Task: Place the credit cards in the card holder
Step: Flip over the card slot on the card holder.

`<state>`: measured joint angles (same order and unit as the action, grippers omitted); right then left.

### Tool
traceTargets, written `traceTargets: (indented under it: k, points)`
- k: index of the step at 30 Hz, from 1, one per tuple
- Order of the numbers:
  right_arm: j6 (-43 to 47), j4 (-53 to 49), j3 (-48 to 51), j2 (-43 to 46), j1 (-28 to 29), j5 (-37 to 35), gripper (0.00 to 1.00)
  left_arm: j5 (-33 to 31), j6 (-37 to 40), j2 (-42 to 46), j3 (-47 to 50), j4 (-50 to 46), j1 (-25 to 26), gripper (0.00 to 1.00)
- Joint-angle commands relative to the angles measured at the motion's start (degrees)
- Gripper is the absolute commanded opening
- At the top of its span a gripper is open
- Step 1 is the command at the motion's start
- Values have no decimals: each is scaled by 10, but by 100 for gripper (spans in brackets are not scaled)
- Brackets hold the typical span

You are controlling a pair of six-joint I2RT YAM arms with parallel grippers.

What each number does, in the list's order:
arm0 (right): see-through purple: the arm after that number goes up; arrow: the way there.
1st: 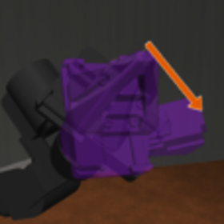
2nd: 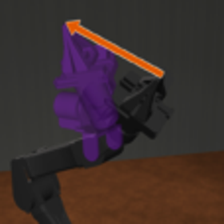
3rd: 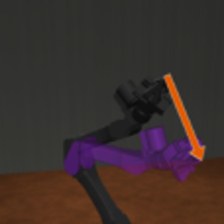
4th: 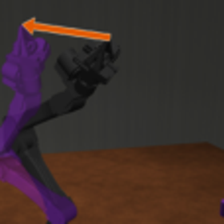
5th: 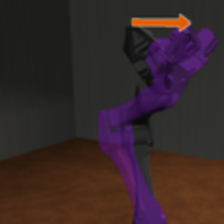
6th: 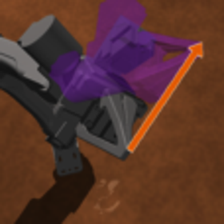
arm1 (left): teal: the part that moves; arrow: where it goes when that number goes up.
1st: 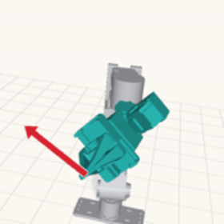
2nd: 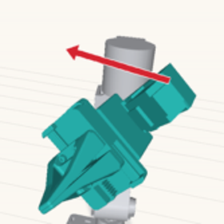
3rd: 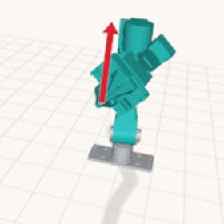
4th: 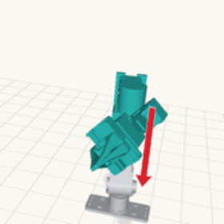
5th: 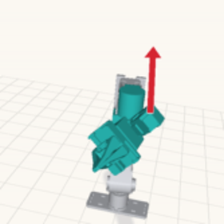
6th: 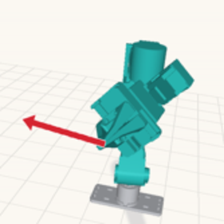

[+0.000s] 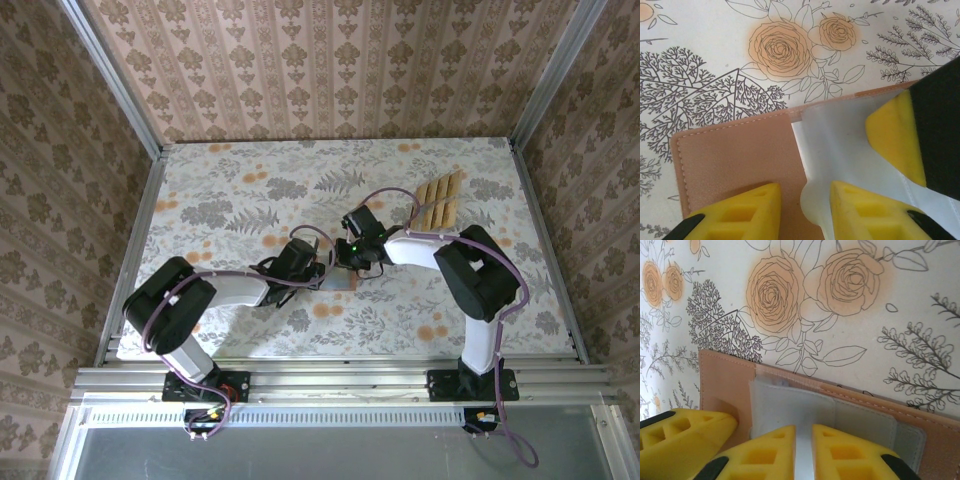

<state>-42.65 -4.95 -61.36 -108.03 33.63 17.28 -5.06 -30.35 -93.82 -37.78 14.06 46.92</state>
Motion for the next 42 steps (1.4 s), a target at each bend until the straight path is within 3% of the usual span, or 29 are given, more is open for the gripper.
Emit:
traceTargets:
  k: [1, 5, 21, 28, 32, 34, 36, 42]
  points:
    - [-4, -21, -10, 35, -9, 11, 25, 1, -2, -30, 3, -52, 4, 32]
    - [-5, -22, 1, 56, -19, 6, 36, 1, -4, -37, 2, -50, 6, 32]
    - [-44, 42, 33, 33, -20, 53, 44, 2, -9, -36, 0, -47, 6, 31]
    - [-81, 85, 40, 22, -17, 86, 45, -1, -14, 19, -3, -60, 3, 39]
    - [-91, 88, 39, 35, -14, 90, 46, -6, -23, 75, 3, -68, -3, 55]
    - [-93, 82, 35, 40, -10, 89, 48, -16, -33, 109, 11, -70, -9, 72]
    - [-94, 76, 29, 44, -6, 88, 50, -27, -44, 144, 24, -73, -18, 100]
    - [-106, 66, 6, 42, 14, 85, 53, -33, -71, 230, 56, -83, -58, 100]
